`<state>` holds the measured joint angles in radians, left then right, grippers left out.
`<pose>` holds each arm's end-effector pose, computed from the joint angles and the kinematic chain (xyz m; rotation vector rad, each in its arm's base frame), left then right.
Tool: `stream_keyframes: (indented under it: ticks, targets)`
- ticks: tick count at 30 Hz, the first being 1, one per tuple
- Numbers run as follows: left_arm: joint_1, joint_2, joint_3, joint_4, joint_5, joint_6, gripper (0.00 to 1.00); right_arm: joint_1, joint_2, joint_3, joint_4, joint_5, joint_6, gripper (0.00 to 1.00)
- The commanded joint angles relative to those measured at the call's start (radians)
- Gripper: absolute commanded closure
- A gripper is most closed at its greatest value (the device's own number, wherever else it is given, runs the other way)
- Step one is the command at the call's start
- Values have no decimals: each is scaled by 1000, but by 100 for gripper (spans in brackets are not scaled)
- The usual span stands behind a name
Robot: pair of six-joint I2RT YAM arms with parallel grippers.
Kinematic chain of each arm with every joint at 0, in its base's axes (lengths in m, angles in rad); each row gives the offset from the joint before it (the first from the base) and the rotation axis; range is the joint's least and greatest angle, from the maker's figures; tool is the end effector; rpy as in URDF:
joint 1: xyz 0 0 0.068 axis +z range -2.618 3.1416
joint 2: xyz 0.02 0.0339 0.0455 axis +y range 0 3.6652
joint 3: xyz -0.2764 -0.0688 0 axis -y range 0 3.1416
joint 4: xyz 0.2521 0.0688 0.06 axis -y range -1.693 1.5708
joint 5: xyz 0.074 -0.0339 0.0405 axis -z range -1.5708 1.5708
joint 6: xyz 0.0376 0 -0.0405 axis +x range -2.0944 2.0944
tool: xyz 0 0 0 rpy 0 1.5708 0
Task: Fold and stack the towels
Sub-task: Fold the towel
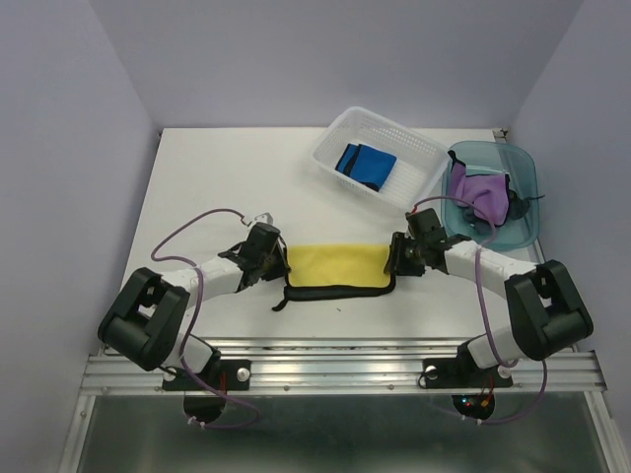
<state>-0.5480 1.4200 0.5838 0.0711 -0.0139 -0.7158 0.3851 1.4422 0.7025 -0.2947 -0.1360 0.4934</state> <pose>0.2329 -0.1415 0.1626 -0.2097 2.4086 -0.5950 0.2465 0.1054 0.1664 0.0947 2.6716 0.4771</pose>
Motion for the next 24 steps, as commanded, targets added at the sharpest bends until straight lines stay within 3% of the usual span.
stream_keyframes:
  ticks: [1, 5, 8, 16, 24]
  targets:
    - [2, -24, -47, 19, 6, -1, 82, -8, 20, -38, 45, -11, 2, 54]
    - [2, -26, -61, 35, 8, -5, 90, -8, 35, -47, 57, -2, 1, 67]
    - [-4, -27, -68, 55, 40, -7, 100, -8, 46, -48, 71, 44, 4, 98]
    - [-23, -52, -93, 114, 66, -11, 100, -8, -83, 34, -23, 124, -21, 99]
    - [-58, -26, -93, 214, 91, -33, 100, 1, -128, 172, -162, -28, -67, 99]
